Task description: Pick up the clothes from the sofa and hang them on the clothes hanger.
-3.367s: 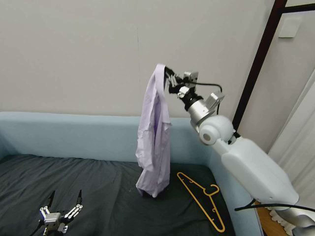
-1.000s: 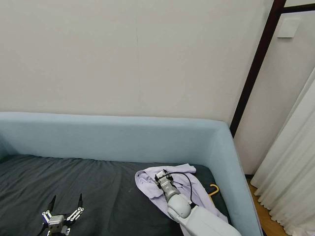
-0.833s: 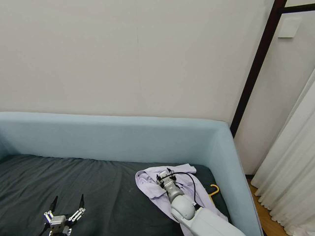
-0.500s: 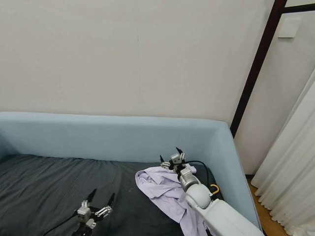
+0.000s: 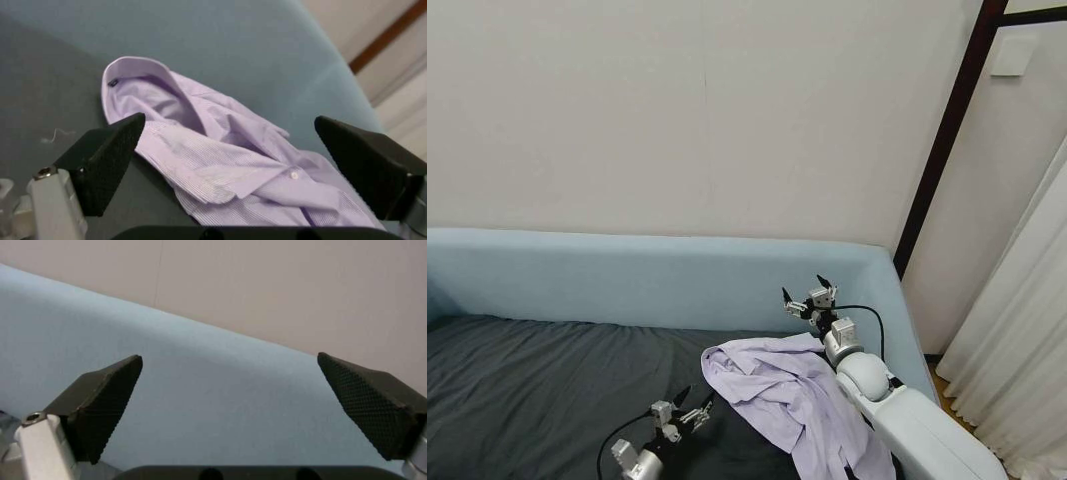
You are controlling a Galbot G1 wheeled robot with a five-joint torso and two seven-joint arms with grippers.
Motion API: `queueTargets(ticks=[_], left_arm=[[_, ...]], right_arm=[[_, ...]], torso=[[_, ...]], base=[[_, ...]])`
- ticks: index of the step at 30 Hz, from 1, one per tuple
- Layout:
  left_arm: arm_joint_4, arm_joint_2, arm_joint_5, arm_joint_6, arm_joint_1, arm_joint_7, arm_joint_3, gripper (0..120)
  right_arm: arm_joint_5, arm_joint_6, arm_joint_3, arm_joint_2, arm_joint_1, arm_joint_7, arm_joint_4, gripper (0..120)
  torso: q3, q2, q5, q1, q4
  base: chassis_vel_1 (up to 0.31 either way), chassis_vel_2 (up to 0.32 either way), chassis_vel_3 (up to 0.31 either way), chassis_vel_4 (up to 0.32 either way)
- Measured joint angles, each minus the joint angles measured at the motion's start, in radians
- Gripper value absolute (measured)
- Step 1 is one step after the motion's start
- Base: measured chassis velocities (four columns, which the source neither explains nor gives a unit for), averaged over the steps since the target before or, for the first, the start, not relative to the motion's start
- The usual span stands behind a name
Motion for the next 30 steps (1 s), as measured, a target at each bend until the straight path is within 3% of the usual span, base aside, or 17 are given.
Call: queueTargets(ticks=[5,8,10,14,20,30], left_arm=[[-0.023,-0.022,-0.036,0.05,-0.001,-0.11,0.026,100],[-0.064,-0.032,-0.083,0.131,0.019,-0.186,0.053,100],[-0.064,-0.033,-0.087,0.143,0.02,-0.189,0.055,100],[-0.04,-0.043,-0.108,0.252,0.012,-0.157,0.057,100],[-0.026,-0.086,-0.147,0.288,-0.013,-0.131,0.044,100],[0.02,-0.195,-0.151,0.301,-0.05,-0.192,0.023,100]], right_arm=[[-0.001,-0.004,0.0,0.004,-0.003,-0.001,0.002,100],[-0.002,-0.008,0.0,0.0,-0.009,-0.003,0.009,100],[-0.002,-0.008,0.0,-0.001,-0.01,-0.003,0.009,100],[-0.003,-0.016,0.003,-0.009,-0.026,-0.002,0.027,100],[-0.005,-0.025,0.008,-0.021,-0.046,0.0,0.043,100],[-0.005,-0.028,0.019,-0.034,-0.057,0.001,0.051,100]], torso=[[0.0,0.0,-0.0004,0.0,0.0],[0.0,0.0,-0.0003,0.0,0.0],[0.0,0.0,-0.0004,0.0,0.0],[0.0,0.0,-0.0003,0.0,0.0],[0.0,0.0,-0.0003,0.0,-0.0003],[0.0,0.0,-0.0004,0.0,-0.0002]], base=[[0.0,0.0,0.0,0.0],[0.0,0.0,0.0,0.0],[0.0,0.0,0.0,0.0],[0.0,0.0,0.0,0.0],[0.0,0.0,0.0,0.0],[0.0,0.0,0.0,0.0]])
